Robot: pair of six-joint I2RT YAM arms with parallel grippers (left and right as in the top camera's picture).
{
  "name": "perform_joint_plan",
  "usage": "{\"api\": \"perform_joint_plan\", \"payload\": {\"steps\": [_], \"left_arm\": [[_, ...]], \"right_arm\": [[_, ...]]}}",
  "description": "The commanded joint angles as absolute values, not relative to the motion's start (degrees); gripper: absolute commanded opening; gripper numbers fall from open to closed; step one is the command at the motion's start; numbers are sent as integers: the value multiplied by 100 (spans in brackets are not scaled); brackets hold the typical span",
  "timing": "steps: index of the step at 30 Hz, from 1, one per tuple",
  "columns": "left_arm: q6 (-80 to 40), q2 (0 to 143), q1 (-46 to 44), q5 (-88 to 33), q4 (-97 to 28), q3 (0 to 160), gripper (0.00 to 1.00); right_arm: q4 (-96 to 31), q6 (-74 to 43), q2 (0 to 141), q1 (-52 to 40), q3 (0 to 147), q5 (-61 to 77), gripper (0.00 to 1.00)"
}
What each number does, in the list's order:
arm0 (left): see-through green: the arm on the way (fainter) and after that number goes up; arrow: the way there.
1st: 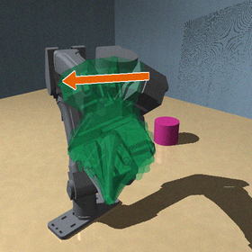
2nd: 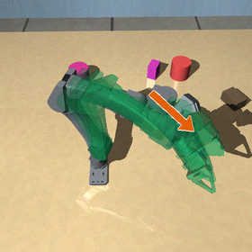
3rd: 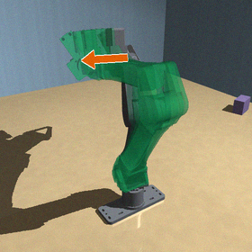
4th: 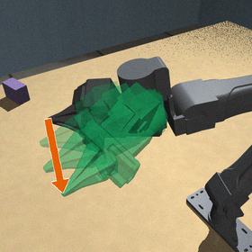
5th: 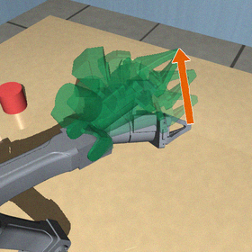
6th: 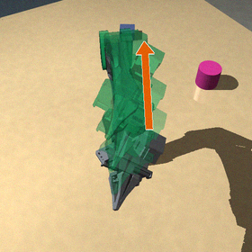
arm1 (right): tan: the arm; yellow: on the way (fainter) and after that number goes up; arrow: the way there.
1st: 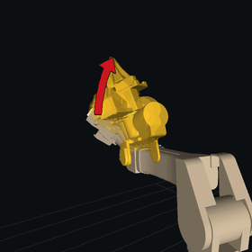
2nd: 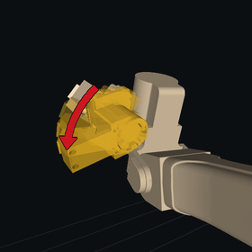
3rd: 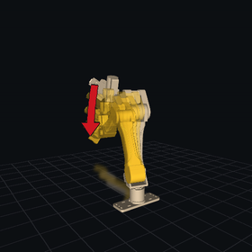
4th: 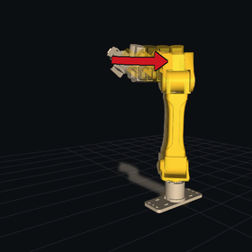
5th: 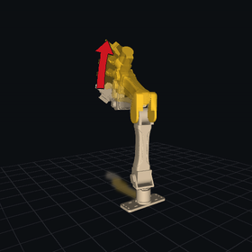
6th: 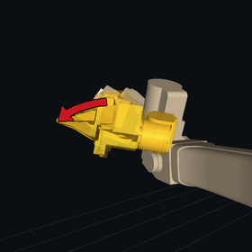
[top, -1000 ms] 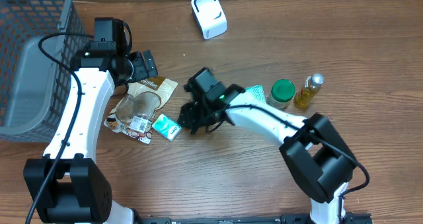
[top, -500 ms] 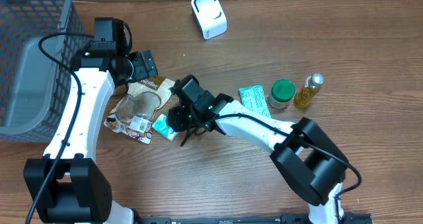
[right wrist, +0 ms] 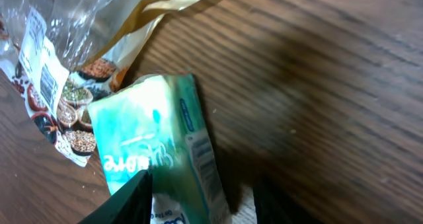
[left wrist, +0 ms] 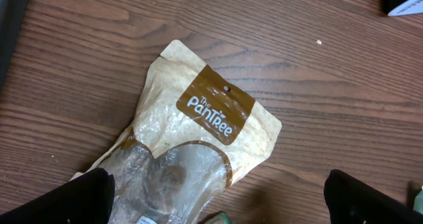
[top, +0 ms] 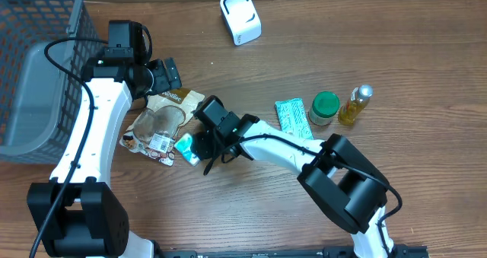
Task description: Scan the item barcode
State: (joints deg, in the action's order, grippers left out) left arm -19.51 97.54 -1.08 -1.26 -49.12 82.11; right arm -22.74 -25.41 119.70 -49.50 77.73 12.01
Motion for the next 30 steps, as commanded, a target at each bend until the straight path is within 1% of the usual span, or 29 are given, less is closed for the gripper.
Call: {"api": "perform_joint_plan", "payload": {"steps": [1,5,9,11,13,17,19,20,26,30], "left_arm": [[-1929,9815,-91,-106,-4906,8195,100],[-1929,9815,-91,-106,-4906,8195,100],[-1929,9815,-91,-106,-4906,8195,100],[-1929,9815,-91,-106,-4906,8195,100],[-1929,9815,-91,-106,-4906,8195,100],[-1929,9815,-91,-106,-4906,8195,100],[-1929,9815,-91,-106,-4906,8195,100],[-1929,9815,-91,-106,-4906,8195,100],[-1929,9815,-91,-106,-4906,8195,100],[-1929,9815,-91,-106,-4906,8195,100]], "right_arm": [[-2261,-2491,12033,-5068,7872,869,42],[-2259,-2491,12057,-5100,7872,792,37],[-2281,-2257,12057,-5100,7872,797,22],[-2279,-2261,12055,-5100,7876,834,20],[-2279,-2261,12042,-5081,7878,928,11],[-2373,-2257,11850,-4987,7878,803,4],[-2532,-2257,11699,-4965,7878,440,4],[-2792,-2239,11526,-4965,7878,-174,4],[-3592,-2397,11308,-4965,7878,-1835,4],[-3697,-2716,11316,-4963,7876,-2034,4]]}}
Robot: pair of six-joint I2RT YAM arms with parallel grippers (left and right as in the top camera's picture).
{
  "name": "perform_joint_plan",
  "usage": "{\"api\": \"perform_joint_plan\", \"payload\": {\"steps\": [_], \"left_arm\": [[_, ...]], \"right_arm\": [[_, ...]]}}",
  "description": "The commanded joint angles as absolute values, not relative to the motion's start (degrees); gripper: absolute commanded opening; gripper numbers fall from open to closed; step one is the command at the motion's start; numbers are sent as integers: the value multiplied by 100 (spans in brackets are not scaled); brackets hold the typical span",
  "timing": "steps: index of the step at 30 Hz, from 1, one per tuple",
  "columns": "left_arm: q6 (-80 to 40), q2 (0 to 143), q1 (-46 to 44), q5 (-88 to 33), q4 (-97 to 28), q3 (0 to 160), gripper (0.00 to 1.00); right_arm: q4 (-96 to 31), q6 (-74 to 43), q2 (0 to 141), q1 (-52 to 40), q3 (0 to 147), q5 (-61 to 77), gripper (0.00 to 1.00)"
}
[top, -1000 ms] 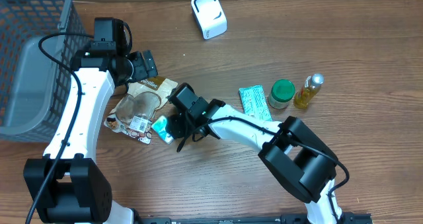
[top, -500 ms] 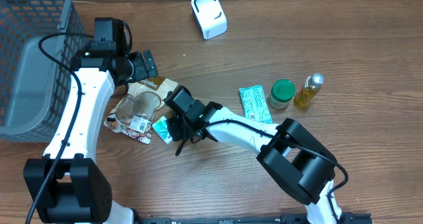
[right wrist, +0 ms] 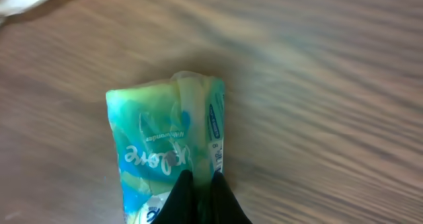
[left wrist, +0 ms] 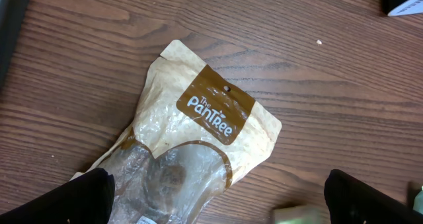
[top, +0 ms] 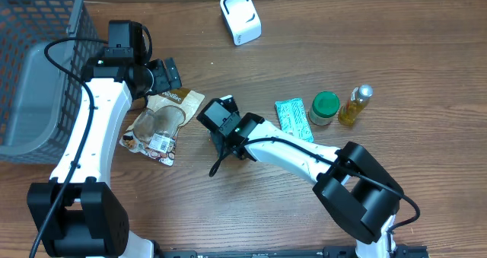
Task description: Scan the item barcode
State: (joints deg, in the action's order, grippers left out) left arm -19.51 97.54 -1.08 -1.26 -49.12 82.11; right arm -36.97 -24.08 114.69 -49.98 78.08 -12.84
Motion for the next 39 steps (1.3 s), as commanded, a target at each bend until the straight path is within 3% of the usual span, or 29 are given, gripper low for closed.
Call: {"api": "perform_joint_plan", "payload": {"steps": [1,3,5,12,22,35,39], "left_arm": [[-1929,9815,-91,-106,-4906,8195,100],[-1929,9815,-91,-106,-4906,8195,100],[-1929,9815,-91,-106,-4906,8195,100],[-1929,9815,-91,-106,-4906,8195,100],[-1929,9815,-91,-106,-4906,8195,100],[-1929,9815,-91,-106,-4906,8195,100],[-1929,9815,-91,-106,-4906,8195,100]], "right_arm": [[-3688,-2794,11316,-4963,7876,-2034,4],[-3671,-2982,11314,-4936,7876,-2032,9],[-3673,-3068,11314,-4875,7876,-1992,24],[-3675,-3068,11316,-4394,7876,-827,40],[-3671,-3068,11321,-3859,7819,1149,40],[-3653,-3199,11616,-3894,7677,1219,40],[-3656,-3199,11723,-3955,7677,1214,33]]}}
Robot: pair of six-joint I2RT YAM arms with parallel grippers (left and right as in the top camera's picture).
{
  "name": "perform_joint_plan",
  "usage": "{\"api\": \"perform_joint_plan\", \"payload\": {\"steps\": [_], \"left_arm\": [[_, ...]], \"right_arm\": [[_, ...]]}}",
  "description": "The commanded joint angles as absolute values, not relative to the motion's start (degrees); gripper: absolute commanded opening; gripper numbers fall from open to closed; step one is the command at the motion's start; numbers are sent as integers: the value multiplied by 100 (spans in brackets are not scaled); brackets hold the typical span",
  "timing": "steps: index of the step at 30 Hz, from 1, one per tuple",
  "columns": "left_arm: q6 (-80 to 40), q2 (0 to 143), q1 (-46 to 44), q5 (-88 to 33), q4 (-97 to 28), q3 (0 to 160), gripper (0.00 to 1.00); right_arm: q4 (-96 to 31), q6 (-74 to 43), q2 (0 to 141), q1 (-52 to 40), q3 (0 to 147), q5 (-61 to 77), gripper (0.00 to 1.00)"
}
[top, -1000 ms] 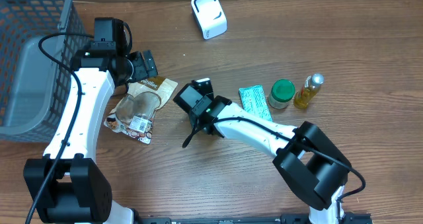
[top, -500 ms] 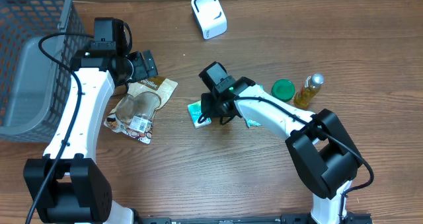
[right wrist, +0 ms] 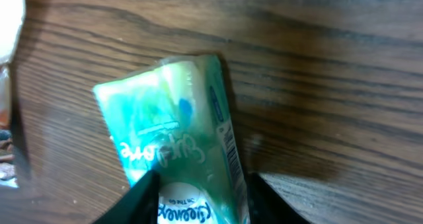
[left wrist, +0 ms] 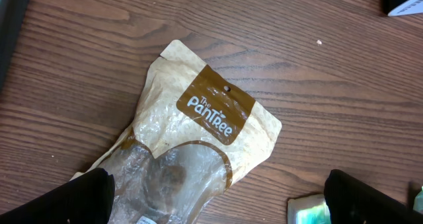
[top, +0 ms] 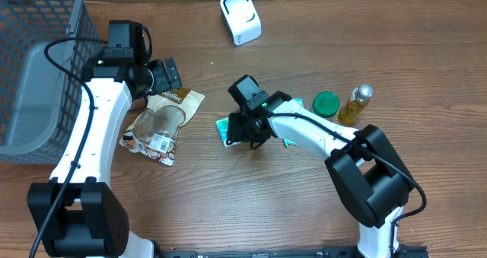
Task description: Scan the item barcode
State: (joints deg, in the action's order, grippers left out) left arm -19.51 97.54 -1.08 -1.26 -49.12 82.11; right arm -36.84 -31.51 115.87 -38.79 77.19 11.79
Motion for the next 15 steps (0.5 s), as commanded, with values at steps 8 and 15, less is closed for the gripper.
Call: {"api": "perform_joint_plan", "payload": {"steps": [8,15], "left_arm": [[-1929,9815,-91,-106,-4906,8195,100],[-1929,9815,-91,-106,-4906,8195,99]], "right_arm": [[-3653,-3166,11778,-3994,7677,982,4],[-4254,-3142,11354,-3992,8060,-325,4]]}}
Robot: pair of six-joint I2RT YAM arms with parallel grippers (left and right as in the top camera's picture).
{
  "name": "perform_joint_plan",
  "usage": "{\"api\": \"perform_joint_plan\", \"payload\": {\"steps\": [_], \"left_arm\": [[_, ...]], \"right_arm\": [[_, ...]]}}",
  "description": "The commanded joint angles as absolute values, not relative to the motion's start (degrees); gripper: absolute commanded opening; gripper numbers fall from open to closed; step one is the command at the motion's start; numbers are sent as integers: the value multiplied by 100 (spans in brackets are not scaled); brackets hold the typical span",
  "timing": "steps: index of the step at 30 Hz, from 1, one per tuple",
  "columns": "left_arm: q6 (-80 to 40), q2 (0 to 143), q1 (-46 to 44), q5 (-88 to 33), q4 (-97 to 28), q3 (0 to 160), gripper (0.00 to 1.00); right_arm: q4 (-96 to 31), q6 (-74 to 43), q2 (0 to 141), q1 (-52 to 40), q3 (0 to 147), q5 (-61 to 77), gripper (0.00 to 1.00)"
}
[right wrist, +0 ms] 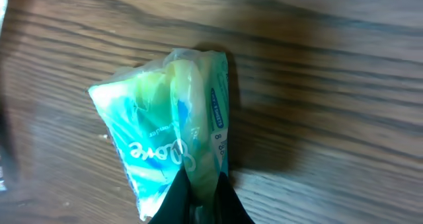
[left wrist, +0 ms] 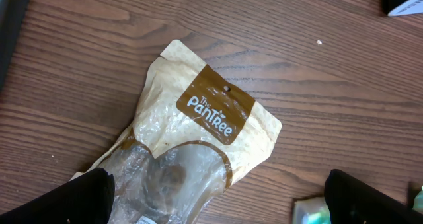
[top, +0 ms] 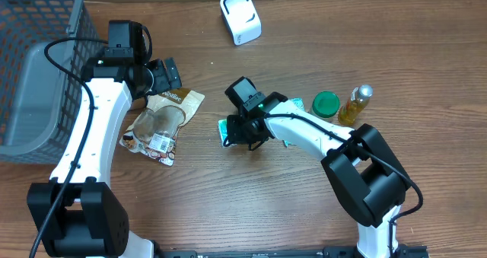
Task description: Scan the item barcode
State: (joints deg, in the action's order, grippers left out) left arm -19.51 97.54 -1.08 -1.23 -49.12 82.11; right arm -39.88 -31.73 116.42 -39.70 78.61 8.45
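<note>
A green tissue pack (right wrist: 162, 135) lies on the wood in the middle of the table (top: 227, 129). My right gripper (right wrist: 200, 184) is shut on a fold of it, seen from above at the pack's right end (top: 239, 130). The white barcode scanner (top: 240, 17) stands at the back edge, well apart from the pack. My left gripper (left wrist: 225, 201) hangs open over a brown PanTree pouch (left wrist: 198, 131), its fingers (left wrist: 86, 196) wide apart and holding nothing. A corner of the green pack (left wrist: 309, 212) shows at the bottom of the left wrist view.
A grey mesh basket (top: 34, 75) fills the far left. A second green pack (top: 295, 109), a green-lidded jar (top: 326, 103) and a small oil bottle (top: 356, 104) stand in a row at the right. The pouch (top: 161, 125) lies under the left arm.
The right gripper's fingers stood apart on either side of the green pack; now they are pinched together on a fold of it. The pack sits slightly further left. The left arm is unchanged.
The right gripper's fingers were spread at the green pack beside the pouch. Then they were pinched on it, further right. Later the pack lay mid-table with the fingers apart again, and now they are shut on it there. The left gripper stayed open over the pouch throughout.
</note>
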Motion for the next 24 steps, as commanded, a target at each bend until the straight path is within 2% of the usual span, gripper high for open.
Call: {"api": "perform_joint_plan", "payload": {"steps": [1,7,19,24], "left_arm": [[-1929,9815,-91,-106,-4906,8195,100],[-1929,9815,-91,-106,-4906,8195,100],[-1929,9815,-91,-106,-4906,8195,100],[-1929,9815,-91,-106,-4906,8195,100]], "right_arm": [[-4364,-3094,11227,-4014,8106,-687,4],[-4864,-2954,10853,-4244,8125,-2418,4],[-5457,-3024,11478,-5078,8097,-4560,4],[-5524,-3022,11701,-5323,8097,-4993,4]]}}
